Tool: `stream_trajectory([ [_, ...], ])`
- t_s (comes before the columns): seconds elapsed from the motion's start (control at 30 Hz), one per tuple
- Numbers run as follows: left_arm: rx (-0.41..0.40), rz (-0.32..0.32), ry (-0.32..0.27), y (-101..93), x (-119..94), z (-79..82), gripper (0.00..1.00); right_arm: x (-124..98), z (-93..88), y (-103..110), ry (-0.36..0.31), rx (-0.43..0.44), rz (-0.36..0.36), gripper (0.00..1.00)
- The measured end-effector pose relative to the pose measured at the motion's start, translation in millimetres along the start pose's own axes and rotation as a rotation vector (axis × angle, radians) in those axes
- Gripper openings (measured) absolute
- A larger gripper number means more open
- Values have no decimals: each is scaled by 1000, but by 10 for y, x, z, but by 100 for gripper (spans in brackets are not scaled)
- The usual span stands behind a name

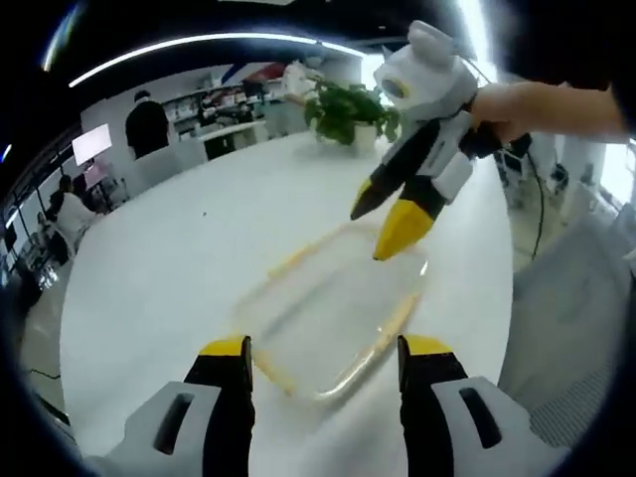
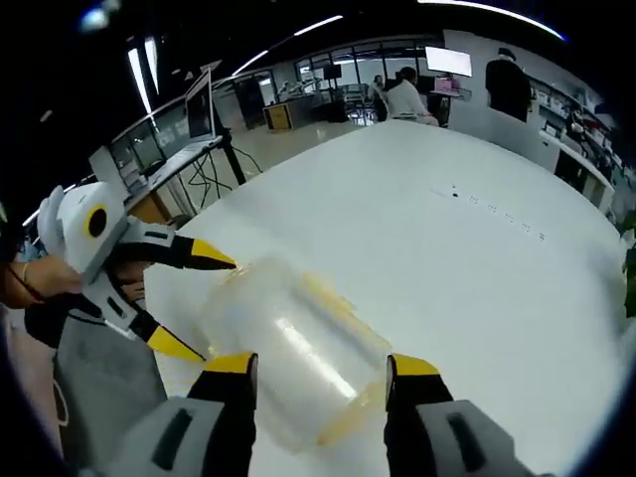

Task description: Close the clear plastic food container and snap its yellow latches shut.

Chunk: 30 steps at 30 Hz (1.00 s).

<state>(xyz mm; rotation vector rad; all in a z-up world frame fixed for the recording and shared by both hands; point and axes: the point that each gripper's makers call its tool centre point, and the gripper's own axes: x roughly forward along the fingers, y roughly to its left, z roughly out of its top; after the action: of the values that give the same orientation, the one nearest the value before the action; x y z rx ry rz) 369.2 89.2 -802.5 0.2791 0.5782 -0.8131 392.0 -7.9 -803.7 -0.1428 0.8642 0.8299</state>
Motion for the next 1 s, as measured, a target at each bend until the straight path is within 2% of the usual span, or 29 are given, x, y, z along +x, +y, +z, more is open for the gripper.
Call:
stream_trajectory([
  [0.1,-34,13,-12,50,-24,7,56,-21,-34,-8,-19,34,-18,50],
  [0.27,-31,27,-17,76,-49,25,55,-93,-93,-37,-69,70,-60,48],
  [0.47,-45,19,-6,61,-30,-22,55,-165,-229,-39,-91,120,-77,47],
  [0.67,-14,21,20,38,-17,-84,53,-206,-310,-29,-120,126,-95,42],
  [1.0,-27,15,27,29,-6,-126,51,-173,-384,39,-125,123,-92,38],
])
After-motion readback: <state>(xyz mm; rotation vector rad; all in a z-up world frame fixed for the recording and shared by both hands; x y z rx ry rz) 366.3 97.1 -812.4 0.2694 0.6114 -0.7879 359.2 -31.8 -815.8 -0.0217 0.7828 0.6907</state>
